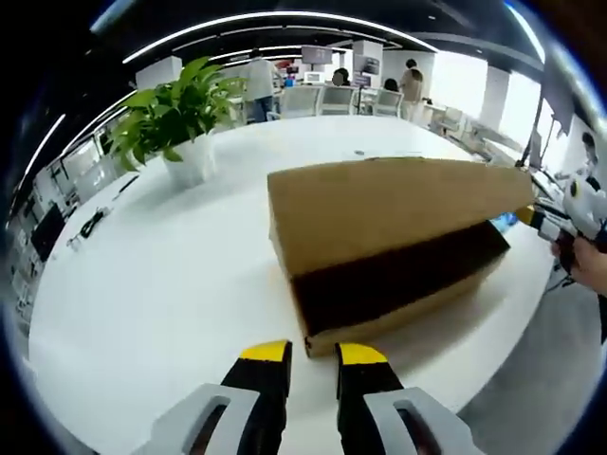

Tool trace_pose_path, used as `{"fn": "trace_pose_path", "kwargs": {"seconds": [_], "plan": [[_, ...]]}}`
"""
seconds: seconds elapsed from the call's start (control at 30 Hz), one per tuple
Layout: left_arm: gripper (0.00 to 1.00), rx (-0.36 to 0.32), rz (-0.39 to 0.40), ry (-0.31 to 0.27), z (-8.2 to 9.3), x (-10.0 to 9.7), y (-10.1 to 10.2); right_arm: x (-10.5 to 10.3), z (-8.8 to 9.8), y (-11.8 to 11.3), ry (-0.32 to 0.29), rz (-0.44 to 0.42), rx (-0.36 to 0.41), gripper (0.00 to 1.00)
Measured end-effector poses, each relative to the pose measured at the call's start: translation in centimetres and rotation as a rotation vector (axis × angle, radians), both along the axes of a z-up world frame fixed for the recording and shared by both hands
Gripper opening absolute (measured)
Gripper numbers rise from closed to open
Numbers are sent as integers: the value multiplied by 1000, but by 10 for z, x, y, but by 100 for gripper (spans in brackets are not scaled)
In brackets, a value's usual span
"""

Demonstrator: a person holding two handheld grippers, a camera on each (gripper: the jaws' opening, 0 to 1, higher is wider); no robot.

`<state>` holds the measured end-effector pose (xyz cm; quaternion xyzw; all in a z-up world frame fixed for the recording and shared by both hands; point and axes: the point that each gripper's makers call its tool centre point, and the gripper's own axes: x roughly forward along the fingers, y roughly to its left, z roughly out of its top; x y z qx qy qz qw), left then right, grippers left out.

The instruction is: Operate the shoe box by opening the lid, removing the specified soft item, and placing it in the target area until the item is outside and the box remains undamaged.

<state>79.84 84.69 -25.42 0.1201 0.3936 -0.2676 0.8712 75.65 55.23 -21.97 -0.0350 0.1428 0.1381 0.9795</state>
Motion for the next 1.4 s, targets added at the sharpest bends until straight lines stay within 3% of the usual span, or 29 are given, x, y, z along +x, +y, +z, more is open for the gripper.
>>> {"fn": "trace_pose_path", "kwargs": {"seconds": [0.7, 1.17, 1.4], "plan": [[19, 6, -28, 32, -16, -1, -2, -8, -34, -6, 126, -19, 40, 0], [19, 8, -25, 38, -20, -2, -3, -10, -32, -9, 117, -20, 57, 0], [23, 8, -10, 59, -18, -3, 5, -12, -27, -2, 126, -20, 144, 9]]}}
